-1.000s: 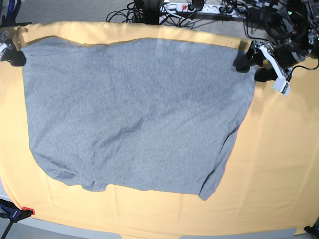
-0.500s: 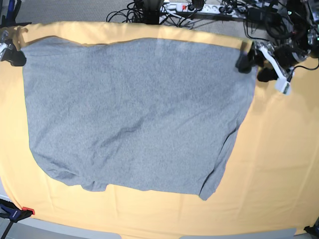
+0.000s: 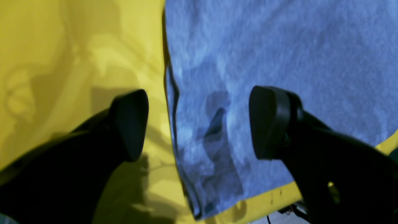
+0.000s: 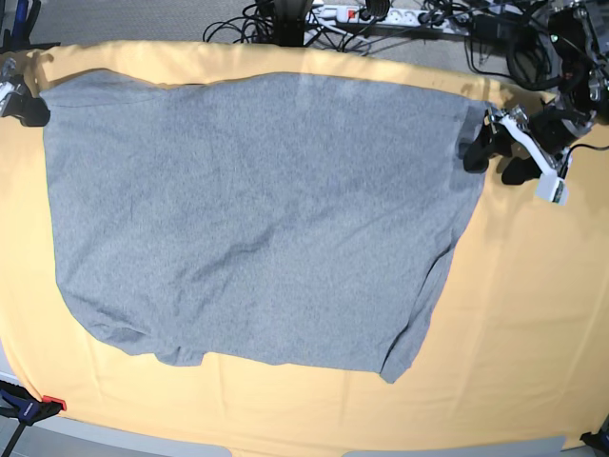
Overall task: Layout the t-shirt on the table in an organized manner, then fold the t-shirt properly
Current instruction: 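Adjust the left gripper's grip on the shirt corner, pinching more fabric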
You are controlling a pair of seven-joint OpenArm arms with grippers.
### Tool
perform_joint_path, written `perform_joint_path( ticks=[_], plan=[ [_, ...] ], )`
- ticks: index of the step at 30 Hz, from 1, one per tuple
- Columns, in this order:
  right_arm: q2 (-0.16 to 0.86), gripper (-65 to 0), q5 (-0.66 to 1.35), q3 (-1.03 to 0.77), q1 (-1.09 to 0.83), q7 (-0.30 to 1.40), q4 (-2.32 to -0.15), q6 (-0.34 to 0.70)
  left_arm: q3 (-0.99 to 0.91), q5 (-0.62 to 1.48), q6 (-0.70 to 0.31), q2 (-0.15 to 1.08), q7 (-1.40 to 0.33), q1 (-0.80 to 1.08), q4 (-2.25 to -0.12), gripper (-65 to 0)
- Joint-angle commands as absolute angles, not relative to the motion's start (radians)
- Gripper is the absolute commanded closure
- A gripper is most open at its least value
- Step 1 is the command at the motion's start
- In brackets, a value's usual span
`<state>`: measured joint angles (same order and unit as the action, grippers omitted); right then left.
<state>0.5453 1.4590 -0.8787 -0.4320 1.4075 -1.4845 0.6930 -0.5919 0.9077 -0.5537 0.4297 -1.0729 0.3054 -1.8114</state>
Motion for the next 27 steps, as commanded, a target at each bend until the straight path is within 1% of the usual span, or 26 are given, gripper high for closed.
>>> perform_joint_path(
  ticks=[1,6,10,15,19,21,24,27],
  plan=[
    [0.572,0.0,1.484,-0.889,-0.432,1.396,-1.498,0.698,-0.580,0.926,-0.563,0.446,-1.054,0.295,-1.824,-49.4],
    [0.572,0.0,1.484,-0.889,-0.432,1.396,-1.498,0.698,-0.476,0.918,-0.591,0.446,-1.065,0.270,-1.824,-49.4],
    [0.572,0.0,1.484,-0.889,-0.432,1.396,-1.498,0.698,-0.428,0.847,-0.587,0.446,-1.061,0.263,-1.824,-49.4],
    [0.571,0.0,1.484,-0.889,-0.432,1.396,-1.498,0.698,-0.427,0.770,-0.497,0.446,-1.045,0.263,-1.824,-49.4],
    [0.572,0.0,1.484,-0.889,-0.432,1.396,-1.498,0.698,-0.427,0.797,-0.500,0.446,-1.089,0.263,-1.824,-49.4],
    [0.571,0.0,1.484,-0.889,-0.432,1.396,-1.498,0.698,-0.427,0.784,-0.494,0.446,-1.083,0.263,-1.824,-49.4],
    [0.571,0.0,1.484,-0.889,-0.432,1.396,-1.498,0.698,-0.426,0.746,-0.447,0.446,-1.053,0.263,-1.824,-49.4],
    [0.571,0.0,1.484,-0.889,-0.432,1.396,-1.498,0.698,-0.426,0.717,-0.447,0.446,-1.050,0.263,-1.824,-49.4]
  ],
)
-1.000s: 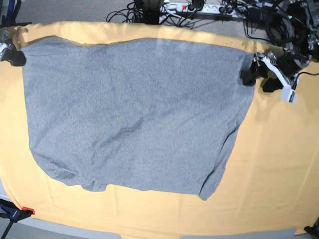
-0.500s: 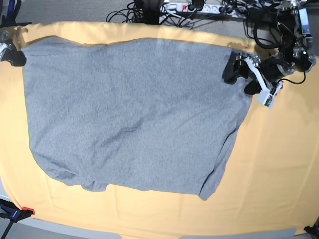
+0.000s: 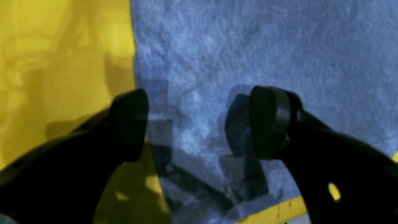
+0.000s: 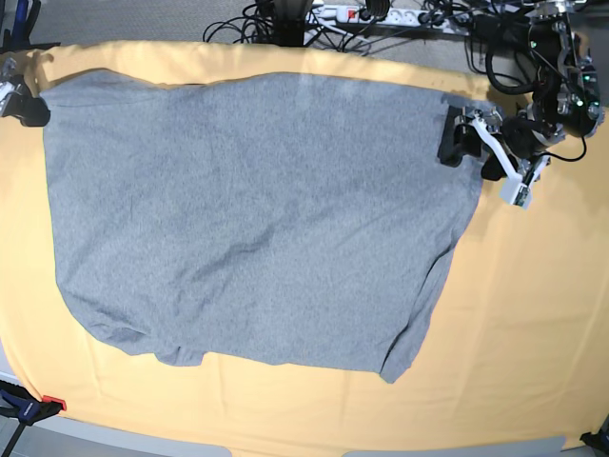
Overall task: Layout the t-shirt on the table in an organized manner, then fold the t-shirt properly
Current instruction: 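Adjust the left gripper's grip on the shirt corner, pinching more fabric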
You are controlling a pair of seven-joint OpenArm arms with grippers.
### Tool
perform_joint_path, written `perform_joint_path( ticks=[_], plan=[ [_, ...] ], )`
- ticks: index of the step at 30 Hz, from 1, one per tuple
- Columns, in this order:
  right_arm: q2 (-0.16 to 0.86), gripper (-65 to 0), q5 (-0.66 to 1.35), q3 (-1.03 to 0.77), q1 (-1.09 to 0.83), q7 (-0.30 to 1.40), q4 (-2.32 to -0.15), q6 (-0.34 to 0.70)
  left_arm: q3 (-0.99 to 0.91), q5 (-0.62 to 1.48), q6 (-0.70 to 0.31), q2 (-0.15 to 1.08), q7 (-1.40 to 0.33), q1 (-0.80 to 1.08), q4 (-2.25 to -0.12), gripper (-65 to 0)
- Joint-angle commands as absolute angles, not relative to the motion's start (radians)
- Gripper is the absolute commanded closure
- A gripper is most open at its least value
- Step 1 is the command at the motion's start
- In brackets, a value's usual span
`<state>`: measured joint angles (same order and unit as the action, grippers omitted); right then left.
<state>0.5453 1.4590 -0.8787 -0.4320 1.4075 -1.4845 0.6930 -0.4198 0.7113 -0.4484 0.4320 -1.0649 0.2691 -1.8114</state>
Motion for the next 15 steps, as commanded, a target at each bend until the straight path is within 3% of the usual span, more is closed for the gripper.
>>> perform_joint_path(
  ticks=[1,15],
  plan=[
    [0.571,0.0,1.484,-0.889,-0.432,1.396,-1.498,0.698,-0.426,0.706,-0.447,0.446,-1.050,0.263,-1.824,-49.4],
    [0.571,0.0,1.484,-0.889,-0.432,1.396,-1.498,0.698,-0.426,0.707,-0.374,0.446,-1.018,0.263,-1.824,-49.4]
  ],
)
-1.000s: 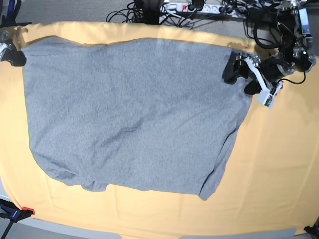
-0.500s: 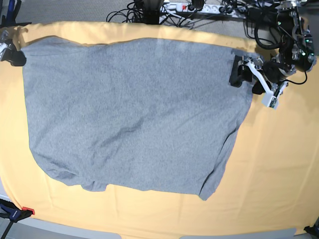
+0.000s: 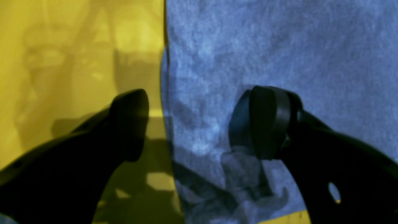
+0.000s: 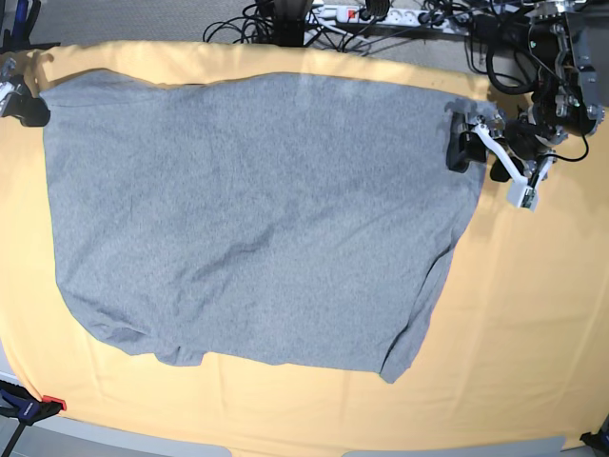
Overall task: Layout the t-shirt on the table in an organized manner, then fold the t-shirt properly
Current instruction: 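Adjust the left gripper's grip on the shirt corner, pinching more fabric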
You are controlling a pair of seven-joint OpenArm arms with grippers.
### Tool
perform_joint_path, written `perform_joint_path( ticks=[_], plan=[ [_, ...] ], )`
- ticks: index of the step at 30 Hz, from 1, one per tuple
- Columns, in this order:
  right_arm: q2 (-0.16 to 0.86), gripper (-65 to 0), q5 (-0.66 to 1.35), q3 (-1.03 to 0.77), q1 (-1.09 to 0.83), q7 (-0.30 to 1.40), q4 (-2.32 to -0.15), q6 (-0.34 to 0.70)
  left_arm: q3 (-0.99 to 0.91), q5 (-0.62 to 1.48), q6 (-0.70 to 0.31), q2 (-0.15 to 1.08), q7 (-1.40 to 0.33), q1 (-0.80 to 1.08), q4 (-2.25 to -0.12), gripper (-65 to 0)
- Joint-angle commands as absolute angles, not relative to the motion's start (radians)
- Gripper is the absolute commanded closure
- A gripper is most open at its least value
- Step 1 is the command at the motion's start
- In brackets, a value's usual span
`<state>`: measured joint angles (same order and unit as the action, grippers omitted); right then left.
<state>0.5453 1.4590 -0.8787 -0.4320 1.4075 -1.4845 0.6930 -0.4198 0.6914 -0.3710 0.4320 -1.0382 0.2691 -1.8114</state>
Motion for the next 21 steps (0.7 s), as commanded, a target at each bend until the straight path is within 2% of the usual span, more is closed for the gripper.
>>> perform_joint_path(
  ticks=[1,6,17,21],
  plan=[
    [0.571,0.0,1.484,-0.889,-0.432,1.396,-1.498,0.698,-0.426,0.718,-0.387,0.446,-1.018,0.263,-1.824,-49.4],
    [0.571,0.0,1.484,-0.889,-0.432,1.396,-1.498,0.698,-0.426,0.773,-0.450,0.446,-1.020,0.263,-1.824,-49.4],
    [0.571,0.0,1.484,-0.889,-0.432,1.396,-1.498,0.698,-0.426,0.776,-0.454,0.446,-1.064,0.266,-1.824,-49.4],
    [0.571,0.0,1.484,-0.889,-0.432,1.396,-1.498,0.698,-0.426,0.776,-0.529,0.447,-1.151,0.266,-1.824,-49.4]
  ],
)
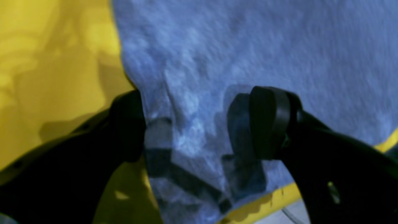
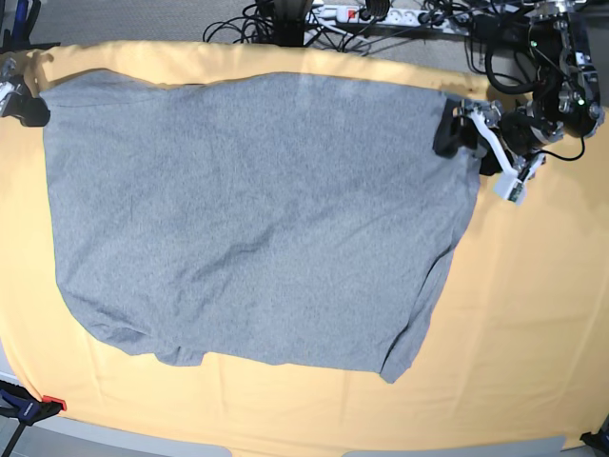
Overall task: Layout the t-shirt on the table in an organized manner, then fold the t-shirt properly
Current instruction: 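Adjust the left gripper's grip on the shirt corner, pinching more fabric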
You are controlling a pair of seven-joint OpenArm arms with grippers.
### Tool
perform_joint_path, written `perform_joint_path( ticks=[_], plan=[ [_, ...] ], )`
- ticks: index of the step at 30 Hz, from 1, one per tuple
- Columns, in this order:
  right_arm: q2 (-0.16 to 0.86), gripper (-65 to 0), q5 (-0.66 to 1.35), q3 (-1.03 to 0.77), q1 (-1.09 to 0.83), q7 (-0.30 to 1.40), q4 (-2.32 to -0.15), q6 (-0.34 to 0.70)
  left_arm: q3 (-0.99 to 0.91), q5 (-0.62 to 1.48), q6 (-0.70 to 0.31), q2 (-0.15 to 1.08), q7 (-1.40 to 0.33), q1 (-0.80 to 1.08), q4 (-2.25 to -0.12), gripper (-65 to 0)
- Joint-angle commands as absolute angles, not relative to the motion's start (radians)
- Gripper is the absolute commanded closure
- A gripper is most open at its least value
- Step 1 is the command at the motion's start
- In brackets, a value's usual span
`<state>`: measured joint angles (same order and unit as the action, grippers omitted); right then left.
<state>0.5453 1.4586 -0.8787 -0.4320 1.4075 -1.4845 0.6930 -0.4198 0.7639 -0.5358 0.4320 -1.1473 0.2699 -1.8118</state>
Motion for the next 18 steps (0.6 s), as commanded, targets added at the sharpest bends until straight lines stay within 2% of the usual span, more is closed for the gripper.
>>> perform_joint_path(
  ticks=[1,9,18],
  plan=[
    [0.571,0.0,1.484,-0.889,-0.432,1.396,-1.498,0.698,-0.426,0.776,-0.538,0.448,-1.171,0.266,-1.824,-49.4],
    [0.572,0.0,1.484,-0.889,-0.432,1.396,-1.498,0.698,-0.445,0.776,-0.485,0.469,-1.221,0.265,-1.827,-49.4],
    [0.572,0.0,1.484,-0.889,-0.432,1.396,-1.498,0.698,-0.492,0.811,-0.495,0.468,-1.278,0.266,-1.828,-49.4]
  ],
)
